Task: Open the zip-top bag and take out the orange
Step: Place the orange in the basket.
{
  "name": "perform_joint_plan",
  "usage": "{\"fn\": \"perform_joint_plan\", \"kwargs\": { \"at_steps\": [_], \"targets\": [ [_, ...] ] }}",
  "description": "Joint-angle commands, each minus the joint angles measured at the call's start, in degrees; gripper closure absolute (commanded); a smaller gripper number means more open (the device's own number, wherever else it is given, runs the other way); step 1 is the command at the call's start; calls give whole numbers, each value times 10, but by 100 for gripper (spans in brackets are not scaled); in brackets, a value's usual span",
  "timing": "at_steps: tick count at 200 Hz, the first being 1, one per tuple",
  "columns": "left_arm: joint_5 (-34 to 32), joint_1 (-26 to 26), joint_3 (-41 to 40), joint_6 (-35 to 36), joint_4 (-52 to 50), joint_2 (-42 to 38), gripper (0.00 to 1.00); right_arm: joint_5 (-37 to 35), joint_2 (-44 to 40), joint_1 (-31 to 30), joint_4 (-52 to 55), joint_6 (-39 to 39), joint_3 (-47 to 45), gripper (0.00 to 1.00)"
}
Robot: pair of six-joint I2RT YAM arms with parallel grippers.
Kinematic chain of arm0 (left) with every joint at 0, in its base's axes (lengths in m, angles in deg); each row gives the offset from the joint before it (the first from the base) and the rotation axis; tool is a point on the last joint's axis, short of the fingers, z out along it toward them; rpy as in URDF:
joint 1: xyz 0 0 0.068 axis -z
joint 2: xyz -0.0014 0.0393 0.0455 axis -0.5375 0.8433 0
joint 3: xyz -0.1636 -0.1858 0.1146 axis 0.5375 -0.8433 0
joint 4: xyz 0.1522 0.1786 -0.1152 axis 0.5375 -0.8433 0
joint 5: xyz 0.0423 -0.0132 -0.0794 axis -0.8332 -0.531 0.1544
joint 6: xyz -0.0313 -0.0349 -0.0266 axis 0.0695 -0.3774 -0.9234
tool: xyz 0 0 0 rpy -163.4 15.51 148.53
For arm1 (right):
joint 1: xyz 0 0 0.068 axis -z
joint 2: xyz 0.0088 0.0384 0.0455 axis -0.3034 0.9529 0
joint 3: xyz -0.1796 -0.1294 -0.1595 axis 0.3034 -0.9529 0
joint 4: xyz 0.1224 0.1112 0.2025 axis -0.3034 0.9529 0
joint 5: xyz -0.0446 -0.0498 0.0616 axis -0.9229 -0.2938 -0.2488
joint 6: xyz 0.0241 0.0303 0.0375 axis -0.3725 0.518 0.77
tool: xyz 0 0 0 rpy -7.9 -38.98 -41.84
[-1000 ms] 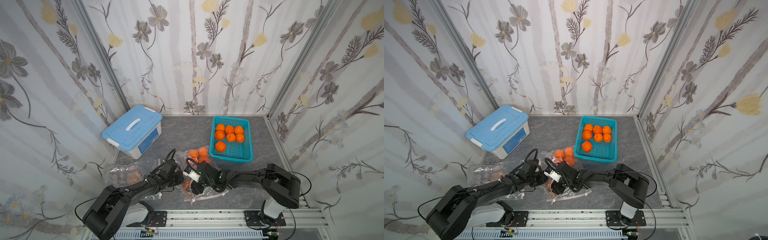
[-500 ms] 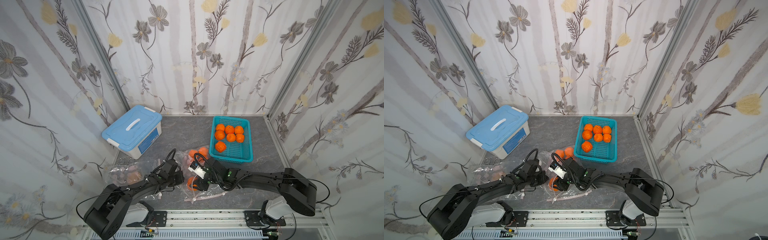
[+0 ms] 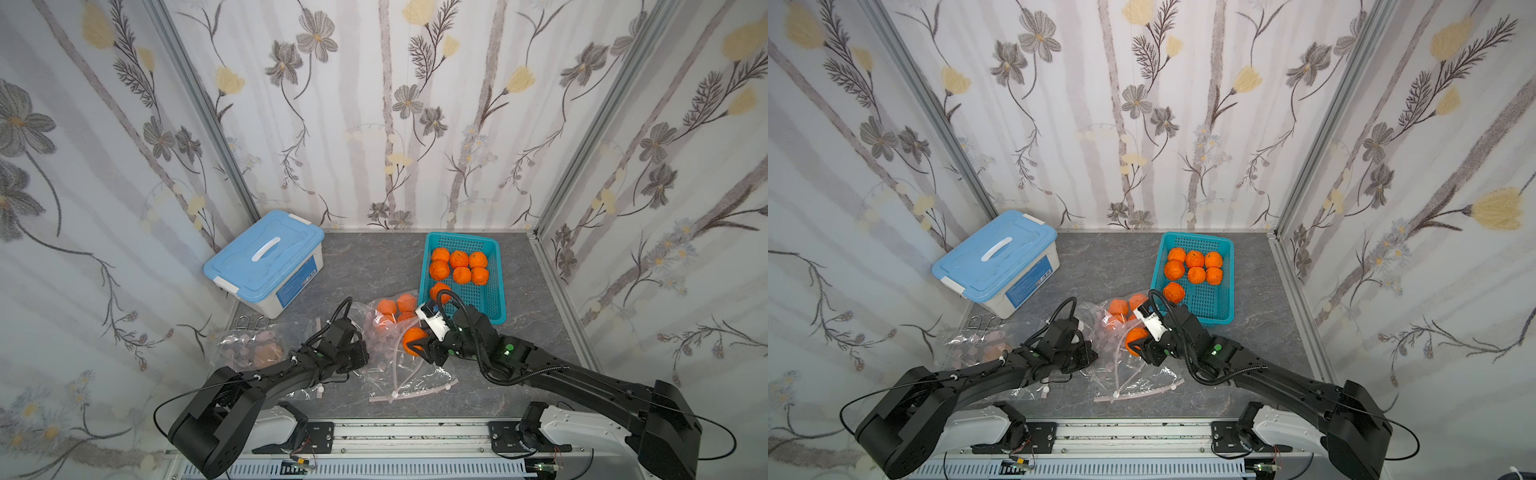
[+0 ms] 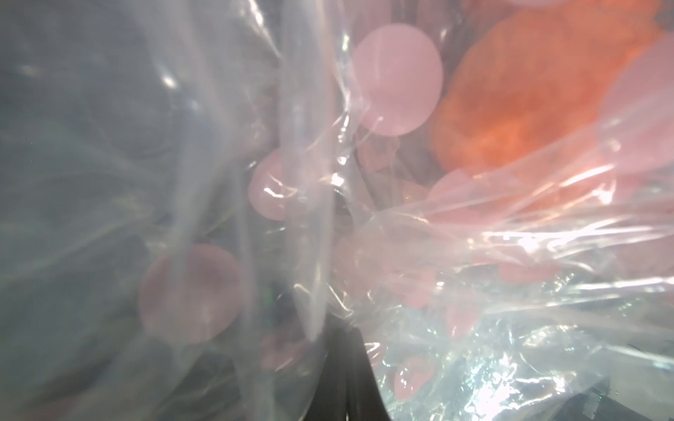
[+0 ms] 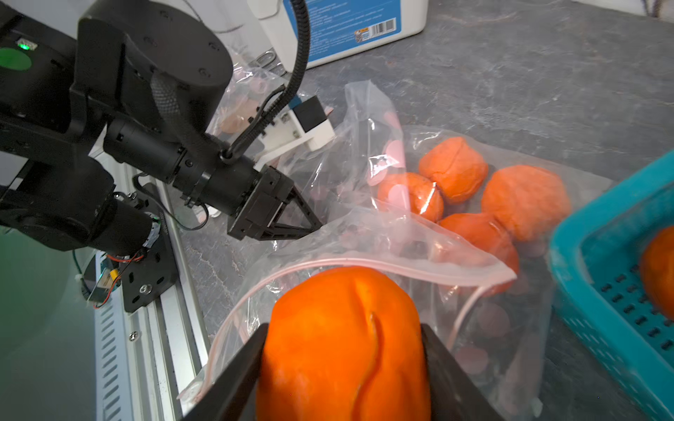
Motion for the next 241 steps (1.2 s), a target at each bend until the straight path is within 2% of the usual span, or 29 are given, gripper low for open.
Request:
{"fn": "perform_joint_plan", "kwargs": {
  "at_steps": [1, 23, 61, 95, 117, 161, 195, 241],
  "targets": [
    [-7, 0, 3, 6, -8, -3, 100, -85, -24, 30, -33, 32, -9, 43],
    [-7, 0, 5, 8, -16, -8, 100, -115, -35, 94, -30, 58, -3, 44],
    [-10, 0, 5, 8, -18, -13, 100, -115, -55, 191, -56, 99, -6, 44],
    [-10, 0, 8, 7, -15, -9, 100, -155, 20, 276, -29, 150, 31, 44],
    [-9, 0, 9, 9, -15, -6, 100, -125, 84, 332, -62, 181, 38, 45],
    [-16, -1, 9, 14, -24, -18, 100, -116, 231, 350, -82, 195, 102, 45],
    [-12, 0, 8, 13, -21, -12, 100, -114, 312, 361, -94, 206, 138, 43],
    [-15, 0, 11, 13, -23, -17, 100, -65, 360, 367, -115, 222, 155, 42]
  ]
}}
